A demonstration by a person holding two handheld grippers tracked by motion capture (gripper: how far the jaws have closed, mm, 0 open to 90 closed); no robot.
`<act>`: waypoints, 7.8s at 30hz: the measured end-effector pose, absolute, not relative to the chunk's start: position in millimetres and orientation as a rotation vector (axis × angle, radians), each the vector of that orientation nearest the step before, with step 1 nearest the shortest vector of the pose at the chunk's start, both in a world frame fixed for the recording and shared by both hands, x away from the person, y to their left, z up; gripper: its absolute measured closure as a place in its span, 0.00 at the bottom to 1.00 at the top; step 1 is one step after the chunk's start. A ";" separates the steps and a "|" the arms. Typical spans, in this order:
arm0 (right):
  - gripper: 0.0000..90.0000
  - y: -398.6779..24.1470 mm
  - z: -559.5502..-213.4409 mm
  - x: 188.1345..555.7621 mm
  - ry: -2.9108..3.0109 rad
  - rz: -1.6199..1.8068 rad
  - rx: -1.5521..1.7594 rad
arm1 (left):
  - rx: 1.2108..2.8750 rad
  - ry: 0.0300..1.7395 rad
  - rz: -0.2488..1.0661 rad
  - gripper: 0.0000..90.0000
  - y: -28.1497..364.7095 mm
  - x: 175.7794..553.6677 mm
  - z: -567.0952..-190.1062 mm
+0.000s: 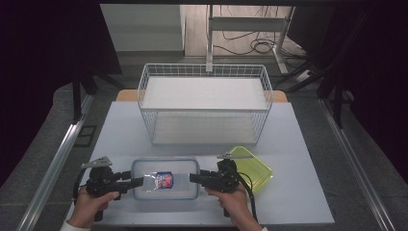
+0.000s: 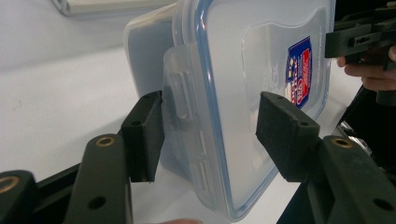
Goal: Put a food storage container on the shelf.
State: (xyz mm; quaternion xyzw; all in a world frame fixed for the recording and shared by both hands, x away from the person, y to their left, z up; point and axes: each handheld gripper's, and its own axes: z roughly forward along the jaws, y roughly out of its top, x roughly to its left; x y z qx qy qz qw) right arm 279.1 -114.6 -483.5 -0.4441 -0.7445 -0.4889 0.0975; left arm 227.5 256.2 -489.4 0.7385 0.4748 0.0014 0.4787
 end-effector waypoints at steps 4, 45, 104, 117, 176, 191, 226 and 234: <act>0.58 -117.8 -478.5 279.4 -2.214 -1.457 -1.308 | 1.803 1.149 0.006 0.48 253.2 228.9 -485.5; 0.58 -168.6 -357.4 331.3 -2.348 -1.660 -1.262 | 1.792 0.980 0.127 0.49 203.9 302.8 -373.6; 0.56 -199.4 -296.4 470.2 -2.176 -1.668 -1.403 | 1.760 1.074 0.082 0.41 171.7 441.2 -305.2; 0.52 -190.6 -305.6 470.5 -2.051 -1.723 -1.598 | 1.777 1.180 0.085 0.08 161.5 457.7 -315.5; 0.47 -228.4 -338.8 393.3 -2.244 -1.686 -1.412 | 1.839 1.057 0.093 1.00 159.5 406.1 -349.0; 0.47 -229.6 -345.6 372.3 -2.308 -1.682 -1.330 | 1.842 1.010 0.100 0.60 171.2 342.5 -353.9; 0.49 -243.7 -421.2 331.3 -2.512 -1.477 -1.348 | 1.953 1.057 0.089 0.28 203.9 280.4 -440.6; 0.51 -244.3 -429.4 330.9 -2.535 -1.434 -1.362 | 1.960 1.072 0.099 0.27 205.6 278.9 -445.2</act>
